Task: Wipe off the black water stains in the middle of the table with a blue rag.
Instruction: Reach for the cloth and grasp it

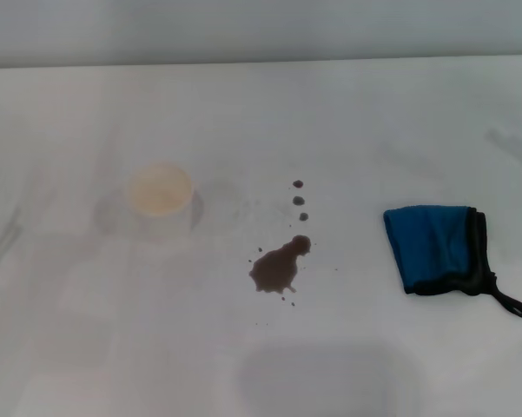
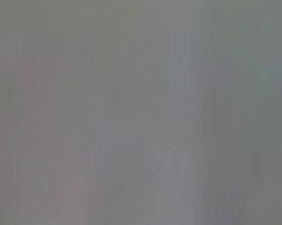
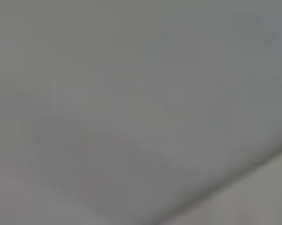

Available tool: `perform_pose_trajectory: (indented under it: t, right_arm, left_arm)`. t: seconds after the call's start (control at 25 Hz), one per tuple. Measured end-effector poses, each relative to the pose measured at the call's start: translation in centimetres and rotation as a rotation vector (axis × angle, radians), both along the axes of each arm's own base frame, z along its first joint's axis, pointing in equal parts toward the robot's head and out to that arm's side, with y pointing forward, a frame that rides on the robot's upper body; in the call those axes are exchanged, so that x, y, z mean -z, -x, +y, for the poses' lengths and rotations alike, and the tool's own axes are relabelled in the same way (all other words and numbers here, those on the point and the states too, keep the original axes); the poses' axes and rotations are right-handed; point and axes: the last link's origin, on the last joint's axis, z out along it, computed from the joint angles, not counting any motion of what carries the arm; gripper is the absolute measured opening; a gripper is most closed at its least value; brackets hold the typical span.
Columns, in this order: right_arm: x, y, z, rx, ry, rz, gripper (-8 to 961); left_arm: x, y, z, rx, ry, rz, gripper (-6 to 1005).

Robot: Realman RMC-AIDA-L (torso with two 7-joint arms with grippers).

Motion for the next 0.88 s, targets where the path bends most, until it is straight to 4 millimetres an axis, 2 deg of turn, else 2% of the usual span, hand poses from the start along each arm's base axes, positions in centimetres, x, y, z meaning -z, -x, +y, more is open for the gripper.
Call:
perform_pose_trajectory:
  t: [0.24,0.44,0.68,0.88]
  right_arm:
    - [1.4,5.0,1.4,-0.163,0.394,-0.090,833]
    - [3.8,7.5,2.3,-0.168,0.620,-0.305,831]
    - [6.9,10.2,4.1,-0.146,0.754,-0.534,827]
    - [8.6,11.2,4.5,-0.076,0.782,-0.725,827]
  left_arm:
    - [-0.4,-0.2,0.5,0.013,-0.019,0.023,891]
    - [-0.6,-0.5,0.9,0.027,-0.045,0.046,891]
    - [-0.8,-0.9,1.4,0.041,-0.060,0.037,891]
    - [-0.7,-1.2,1.4,0.053,-0.072,0.035,891]
